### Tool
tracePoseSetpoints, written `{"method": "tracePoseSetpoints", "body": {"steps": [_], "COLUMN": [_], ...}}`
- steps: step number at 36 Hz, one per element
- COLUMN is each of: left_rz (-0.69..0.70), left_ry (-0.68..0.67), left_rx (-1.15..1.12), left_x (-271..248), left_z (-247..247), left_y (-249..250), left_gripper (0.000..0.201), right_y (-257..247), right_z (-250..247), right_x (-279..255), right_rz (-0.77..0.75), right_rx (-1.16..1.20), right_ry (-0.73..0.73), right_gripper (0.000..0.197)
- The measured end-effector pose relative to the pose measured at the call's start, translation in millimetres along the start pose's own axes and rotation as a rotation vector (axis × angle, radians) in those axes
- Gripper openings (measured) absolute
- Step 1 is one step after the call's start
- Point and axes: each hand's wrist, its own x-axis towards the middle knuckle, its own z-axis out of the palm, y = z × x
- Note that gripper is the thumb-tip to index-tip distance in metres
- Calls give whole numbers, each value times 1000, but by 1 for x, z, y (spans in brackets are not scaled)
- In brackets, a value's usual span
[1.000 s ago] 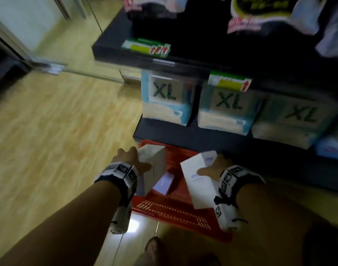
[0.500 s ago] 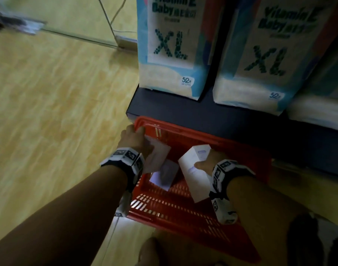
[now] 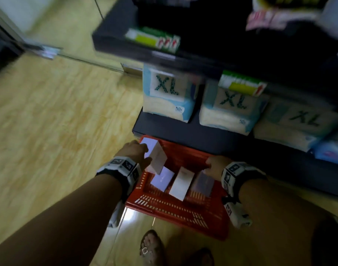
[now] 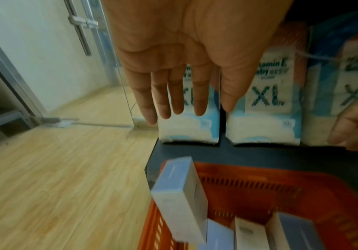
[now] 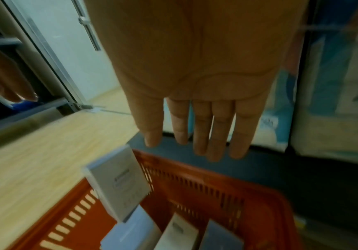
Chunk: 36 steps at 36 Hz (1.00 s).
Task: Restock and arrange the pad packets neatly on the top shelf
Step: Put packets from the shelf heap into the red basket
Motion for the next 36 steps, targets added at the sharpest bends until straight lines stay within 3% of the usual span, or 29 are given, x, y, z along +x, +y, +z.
{"method": "tracePoseSetpoints", "body": {"steps": [8,13,18,20,24,28,36], "left_rz": [119,231,277,280,298,301,236], "left_ry": [185,375,507,563,608,769,963], "left_rx": [-49,-45,-2,-8,-21,12,15], "left_x": [-87,-162,-239,-266,-307,-327,-326], "left_z": [-169,-269,-361,-388,-430,-471,-543], "left_y": [35,50,63,62,53,37,16], "left_gripper": [38,38,30,31,57,27,25], "right_y": [-23,-35,-41,-44,-56,-68,-78], "right_z": [-152,-234,-308,-333,-371,-404,-454], "right_x": [-131,-219,-311,-347,-406,-448,-484], "right_rz": [-134,-209,-299,-337,-404,-455,-483], "right_rx": [-109,-189,-148,-134,-111,-128,-114], "right_ry": [229,362,425,470,507,566,685], "right_gripper": [40,34,51,50,46,49,42]}}
